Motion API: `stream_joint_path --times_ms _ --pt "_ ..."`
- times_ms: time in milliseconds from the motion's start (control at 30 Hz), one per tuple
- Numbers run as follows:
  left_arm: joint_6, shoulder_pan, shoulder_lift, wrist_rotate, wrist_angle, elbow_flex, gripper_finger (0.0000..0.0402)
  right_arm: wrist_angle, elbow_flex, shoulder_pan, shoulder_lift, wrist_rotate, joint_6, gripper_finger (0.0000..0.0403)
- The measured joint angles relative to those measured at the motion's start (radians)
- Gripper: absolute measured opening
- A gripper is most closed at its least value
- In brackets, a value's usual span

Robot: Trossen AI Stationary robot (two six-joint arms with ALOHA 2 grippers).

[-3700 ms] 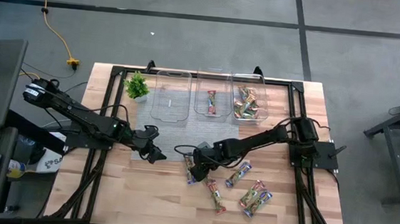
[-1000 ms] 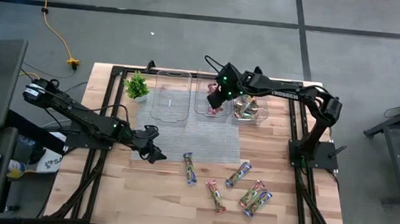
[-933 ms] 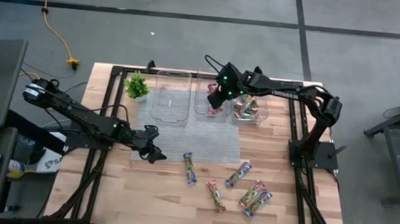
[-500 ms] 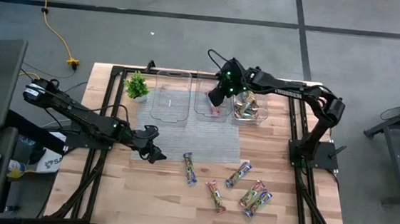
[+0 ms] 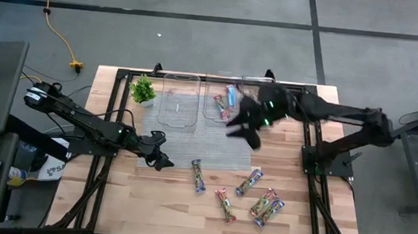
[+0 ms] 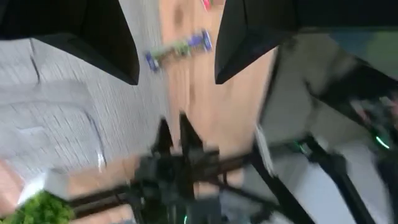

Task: Pick and place Granola Bars by type
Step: Put the red granola bar into the middle transparent bin

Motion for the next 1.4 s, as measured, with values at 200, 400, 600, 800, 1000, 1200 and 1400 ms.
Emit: stream_joint_path --times_ms 200,400,600,800,1000,1200,1400 --pt "0.0 0.0 0.0 0.0 0.0 0.0 0.0271 -0.324 0.0 0.253 -0.039 0.318 0.014 0.0195" --pt "0.003 0.0 0.0 -0.001 0.0 0.0 0.0271 -0.509 0.0 0.428 0.011 0.442 0.077 0.0195" --pt "0.004 0.0 0.0 0.0 0.0 0.0 0.0271 -0.662 0.0 0.566 0.109 0.44 0.084 0.0195" --pt "0.008 0.0 0.0 0.0 0.0 0.0 0.0271 -0.696 0.0 0.646 0.207 0.405 0.054 0.0194" --pt "0.023 0.0 0.0 -0.001 0.0 0.0 0.0271 -0.637 -0.001 0.718 0.308 0.334 0.052 0.0195" --pt "0.025 0.0 0.0 -0.001 0.001 0.0 0.0271 -0.589 -0.001 0.778 0.372 0.362 0.077 0.0195" --pt "0.025 0.0 0.0 -0.001 0.001 0.0 0.0271 -0.457 -0.102 0.8 0.398 0.357 0.223 0.0195"
